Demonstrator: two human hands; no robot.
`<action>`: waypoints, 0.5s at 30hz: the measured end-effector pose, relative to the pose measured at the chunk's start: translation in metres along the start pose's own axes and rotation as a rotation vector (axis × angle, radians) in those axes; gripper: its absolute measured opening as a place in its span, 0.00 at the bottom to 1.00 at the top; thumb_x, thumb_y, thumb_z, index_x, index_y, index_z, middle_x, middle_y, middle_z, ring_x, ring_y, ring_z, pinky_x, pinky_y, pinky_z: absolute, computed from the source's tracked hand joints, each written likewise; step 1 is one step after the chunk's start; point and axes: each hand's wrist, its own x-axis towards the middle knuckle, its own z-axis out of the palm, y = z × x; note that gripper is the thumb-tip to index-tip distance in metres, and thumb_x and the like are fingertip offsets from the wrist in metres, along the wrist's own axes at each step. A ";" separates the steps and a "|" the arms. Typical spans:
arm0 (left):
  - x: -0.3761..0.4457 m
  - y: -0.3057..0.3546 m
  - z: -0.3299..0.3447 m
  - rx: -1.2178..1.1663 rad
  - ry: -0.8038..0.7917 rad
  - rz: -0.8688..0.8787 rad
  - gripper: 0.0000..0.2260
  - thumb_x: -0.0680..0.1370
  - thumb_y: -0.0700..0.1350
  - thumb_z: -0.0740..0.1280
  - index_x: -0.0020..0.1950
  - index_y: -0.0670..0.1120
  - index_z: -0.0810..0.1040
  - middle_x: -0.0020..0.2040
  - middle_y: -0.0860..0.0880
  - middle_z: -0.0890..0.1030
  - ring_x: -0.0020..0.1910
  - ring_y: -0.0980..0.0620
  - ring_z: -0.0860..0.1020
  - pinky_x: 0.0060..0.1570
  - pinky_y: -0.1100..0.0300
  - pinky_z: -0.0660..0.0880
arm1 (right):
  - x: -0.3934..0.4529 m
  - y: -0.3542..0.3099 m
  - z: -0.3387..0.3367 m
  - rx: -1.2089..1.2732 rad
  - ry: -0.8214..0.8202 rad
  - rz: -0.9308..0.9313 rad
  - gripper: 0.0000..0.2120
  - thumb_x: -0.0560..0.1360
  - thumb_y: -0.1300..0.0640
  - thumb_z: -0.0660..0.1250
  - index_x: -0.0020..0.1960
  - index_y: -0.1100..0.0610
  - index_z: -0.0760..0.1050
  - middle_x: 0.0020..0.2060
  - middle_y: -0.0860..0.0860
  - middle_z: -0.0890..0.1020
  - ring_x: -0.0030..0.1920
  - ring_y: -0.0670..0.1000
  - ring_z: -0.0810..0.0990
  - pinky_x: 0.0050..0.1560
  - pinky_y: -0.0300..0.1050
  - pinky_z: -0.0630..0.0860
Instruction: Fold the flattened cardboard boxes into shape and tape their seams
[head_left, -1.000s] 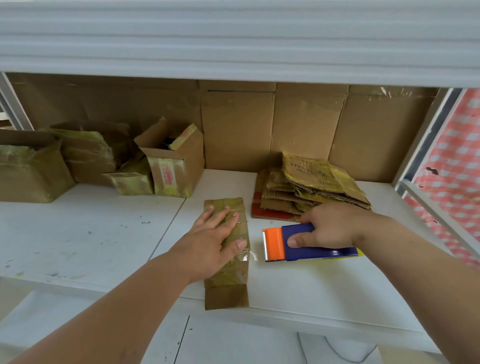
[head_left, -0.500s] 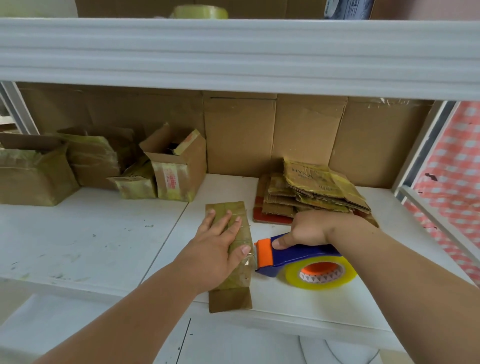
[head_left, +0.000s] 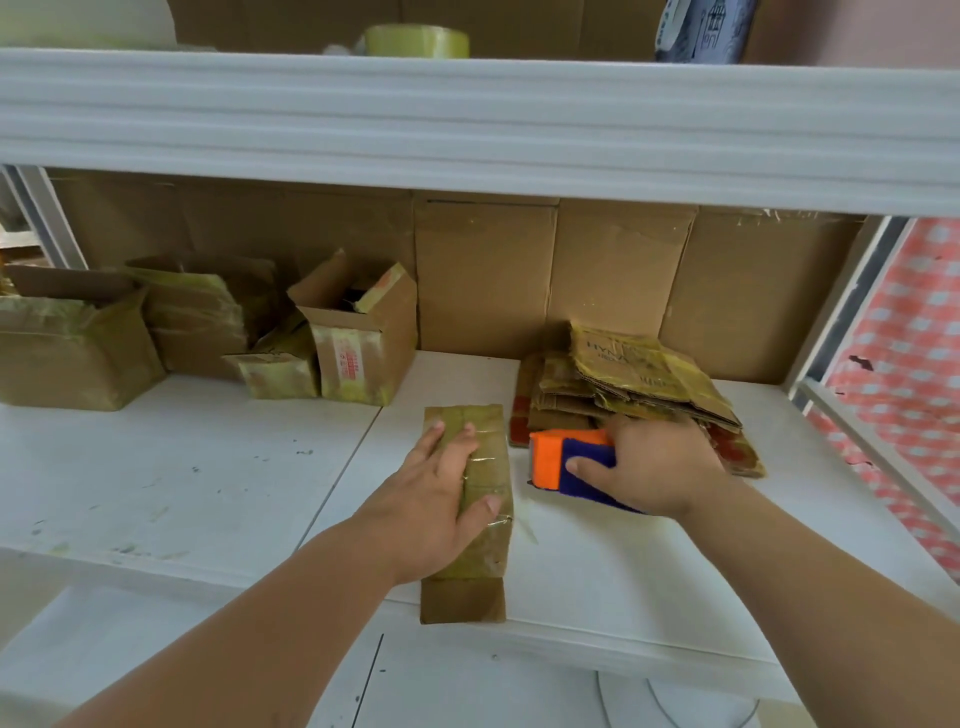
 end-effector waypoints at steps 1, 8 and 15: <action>0.000 0.000 -0.001 -0.024 -0.001 0.011 0.26 0.82 0.60 0.56 0.77 0.55 0.53 0.80 0.61 0.44 0.77 0.60 0.34 0.76 0.52 0.53 | -0.004 0.001 0.009 -0.024 -0.014 -0.007 0.26 0.75 0.28 0.53 0.52 0.49 0.70 0.39 0.45 0.76 0.44 0.50 0.77 0.52 0.49 0.71; 0.001 -0.004 0.003 -0.172 0.057 0.038 0.10 0.83 0.52 0.59 0.63 0.57 0.65 0.80 0.63 0.45 0.77 0.61 0.34 0.75 0.53 0.56 | -0.024 -0.003 0.044 -0.010 -0.148 0.075 0.28 0.73 0.32 0.60 0.65 0.50 0.70 0.59 0.50 0.76 0.62 0.54 0.72 0.63 0.52 0.67; -0.008 -0.013 0.020 -0.426 0.206 -0.002 0.28 0.76 0.64 0.60 0.75 0.58 0.68 0.79 0.65 0.44 0.78 0.60 0.50 0.73 0.56 0.65 | -0.054 -0.066 0.051 0.850 0.273 -0.188 0.26 0.81 0.45 0.57 0.78 0.46 0.59 0.71 0.36 0.62 0.72 0.35 0.59 0.69 0.26 0.52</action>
